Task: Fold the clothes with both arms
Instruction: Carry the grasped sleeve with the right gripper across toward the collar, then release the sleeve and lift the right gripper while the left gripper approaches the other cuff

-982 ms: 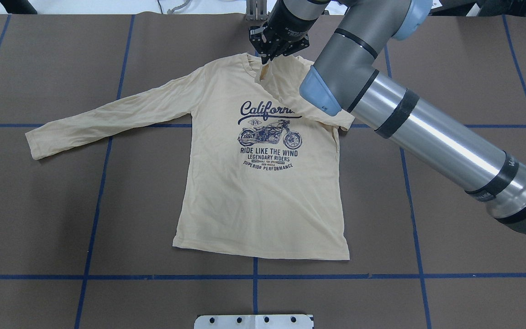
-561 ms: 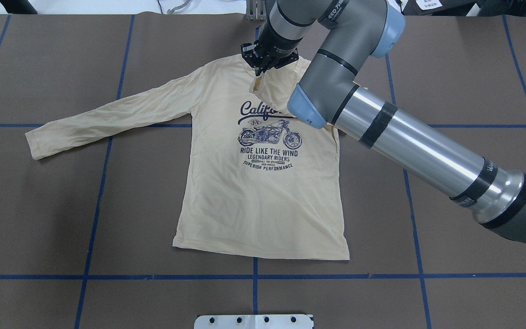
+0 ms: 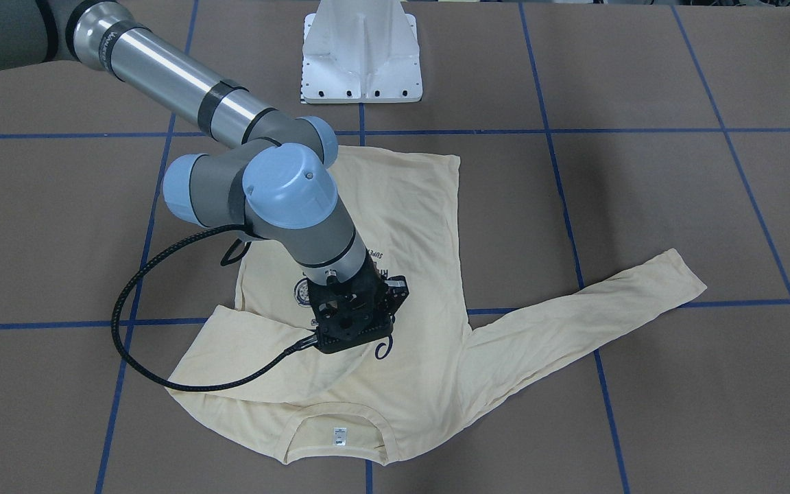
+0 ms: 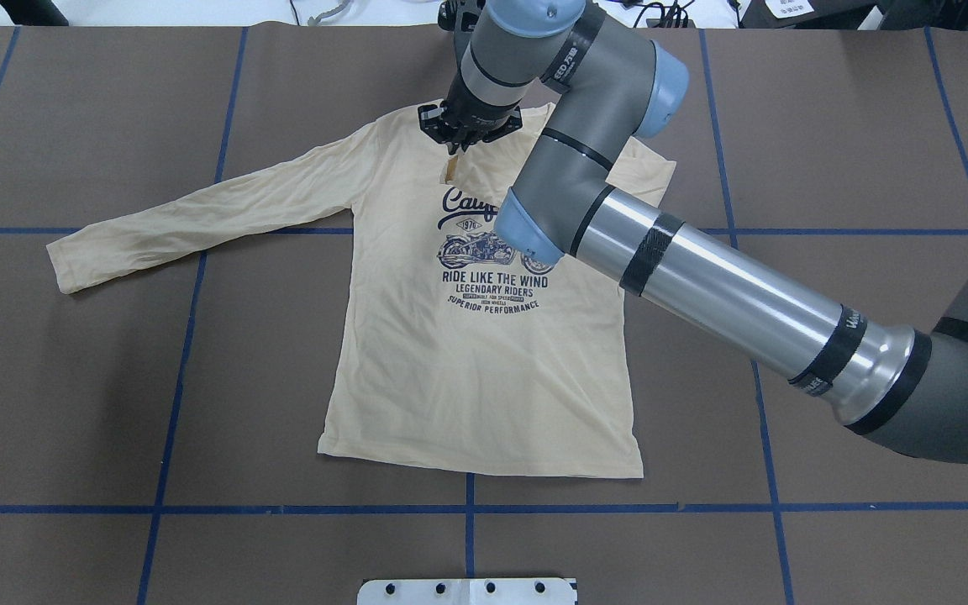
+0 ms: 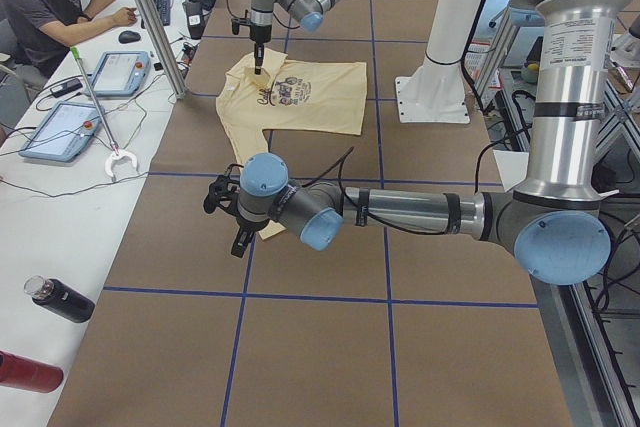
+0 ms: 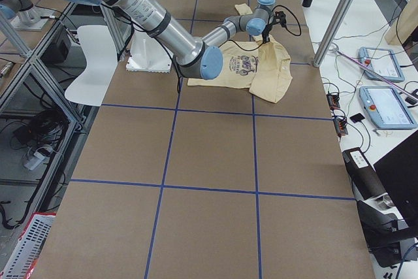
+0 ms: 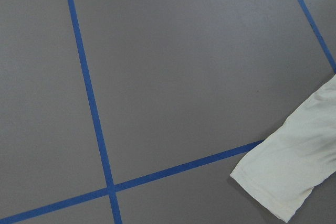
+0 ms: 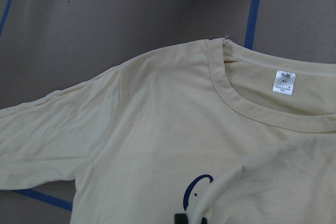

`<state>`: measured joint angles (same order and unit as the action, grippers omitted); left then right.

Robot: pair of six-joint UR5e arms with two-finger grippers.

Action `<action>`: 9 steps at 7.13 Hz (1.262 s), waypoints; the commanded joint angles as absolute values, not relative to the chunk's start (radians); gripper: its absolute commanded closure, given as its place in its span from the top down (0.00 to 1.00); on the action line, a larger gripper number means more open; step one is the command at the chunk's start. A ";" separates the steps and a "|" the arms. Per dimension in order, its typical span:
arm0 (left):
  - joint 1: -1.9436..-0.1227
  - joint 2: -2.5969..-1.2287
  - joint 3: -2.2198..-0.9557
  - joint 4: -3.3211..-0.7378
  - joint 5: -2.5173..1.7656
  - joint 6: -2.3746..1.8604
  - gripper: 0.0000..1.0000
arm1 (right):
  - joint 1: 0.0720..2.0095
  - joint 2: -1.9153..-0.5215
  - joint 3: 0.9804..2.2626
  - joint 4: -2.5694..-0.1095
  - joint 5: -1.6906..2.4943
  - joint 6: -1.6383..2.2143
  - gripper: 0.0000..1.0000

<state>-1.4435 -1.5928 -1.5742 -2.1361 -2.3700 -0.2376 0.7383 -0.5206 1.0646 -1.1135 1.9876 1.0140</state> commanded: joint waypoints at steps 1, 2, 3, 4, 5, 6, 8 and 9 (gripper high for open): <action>-1.443 -1.594 -1.574 -2.137 -2.370 -0.238 1.00 | 0.703 -0.485 1.054 -1.057 1.846 1.158 1.00; -1.443 -1.592 -1.574 -2.137 -2.370 -0.239 1.00 | 0.701 -0.482 1.054 -1.054 1.815 1.271 0.99; -1.443 -1.594 -1.571 -2.137 -2.370 -0.239 1.00 | 0.701 -0.482 1.054 -1.054 1.809 1.288 0.99; -1.443 -1.594 -1.575 -2.138 -2.370 -0.244 1.00 | 0.701 -0.483 1.055 -1.055 1.809 1.313 0.99; -1.443 -1.594 -1.585 -2.141 -2.370 -0.271 1.00 | 0.698 -0.491 1.055 -1.058 1.809 1.309 0.99; -1.443 -1.597 -1.585 -2.149 -2.370 -0.276 1.00 | 0.690 -0.506 1.057 -1.057 1.809 1.302 0.99; -1.402 -1.609 -1.582 -2.167 -2.367 -0.340 1.00 | 0.715 -0.514 1.075 -1.072 1.813 1.276 0.99; -1.341 -1.609 -1.580 -2.225 -2.356 -0.438 1.00 | 0.733 -0.528 1.113 -1.124 1.827 1.272 1.00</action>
